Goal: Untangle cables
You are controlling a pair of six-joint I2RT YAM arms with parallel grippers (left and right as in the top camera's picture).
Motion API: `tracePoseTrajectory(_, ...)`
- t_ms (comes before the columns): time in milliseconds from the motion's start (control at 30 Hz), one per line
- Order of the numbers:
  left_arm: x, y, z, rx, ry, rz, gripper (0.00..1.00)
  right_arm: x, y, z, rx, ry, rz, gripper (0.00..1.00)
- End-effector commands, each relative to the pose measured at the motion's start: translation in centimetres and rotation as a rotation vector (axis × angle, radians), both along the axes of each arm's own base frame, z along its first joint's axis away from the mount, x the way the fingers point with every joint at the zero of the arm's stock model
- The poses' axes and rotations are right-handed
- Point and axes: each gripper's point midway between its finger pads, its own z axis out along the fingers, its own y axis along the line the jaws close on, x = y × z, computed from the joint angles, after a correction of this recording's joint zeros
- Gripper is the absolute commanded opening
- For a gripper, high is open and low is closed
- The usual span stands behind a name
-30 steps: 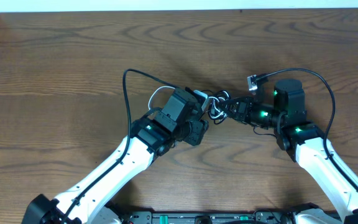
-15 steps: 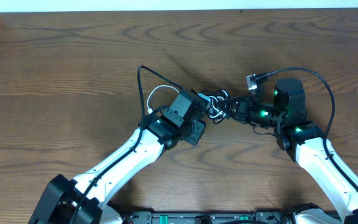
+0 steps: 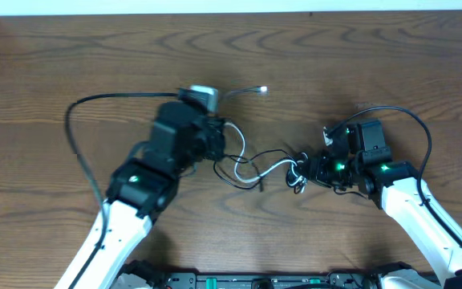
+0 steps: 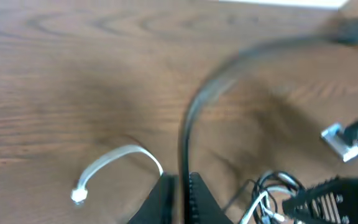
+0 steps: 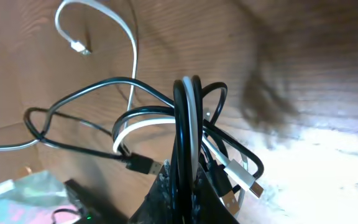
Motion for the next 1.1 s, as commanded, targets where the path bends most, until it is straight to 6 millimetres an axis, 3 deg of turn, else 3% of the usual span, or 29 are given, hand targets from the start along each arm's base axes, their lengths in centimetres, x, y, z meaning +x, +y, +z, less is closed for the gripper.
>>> tracePoseTrajectory(0,0.1,1.0,0.8,-0.056,0.015,0.041,0.67,0.4,0.9,1.0,0.025,-0.082,0.079,0.01)
tracePoseTrajectory(33,-0.1,0.8,0.5,-0.059,0.033,0.027,0.71,0.5,1.6,1.8,0.073,-0.112,0.117,0.01)
tracePoseTrajectory(200,-2.7,-2.7,-0.9,-0.171,0.182,-0.152,0.72,0.9,3.9,4.9,0.232,-0.226,0.221,0.01)
tracePoseTrajectory(367,-5.1,-6.0,-1.9,-0.256,0.304,-0.33,0.71,0.9,4.3,5.6,0.266,-0.251,0.245,0.01)
tracePoseTrajectory(567,-5.6,-7.9,-4.9,-0.228,0.393,-0.372,0.71,0.2,5.3,7.5,0.358,-0.321,0.341,0.01)
tracePoseTrajectory(800,-3.9,-7.3,-8.3,-0.134,0.426,-0.289,0.74,0.2,5.3,7.5,0.358,-0.322,0.341,0.01)
tracePoseTrajectory(967,-3.4,-7.5,-9.7,-0.114,0.44,-0.286,0.74,0.2,5.3,7.5,0.36,-0.322,0.343,0.01)
tracePoseTrajectory(1067,-4.0,-8.3,-10.5,-0.112,0.47,-0.315,0.63,0.3,5.3,7.5,0.356,-0.326,0.34,0.01)
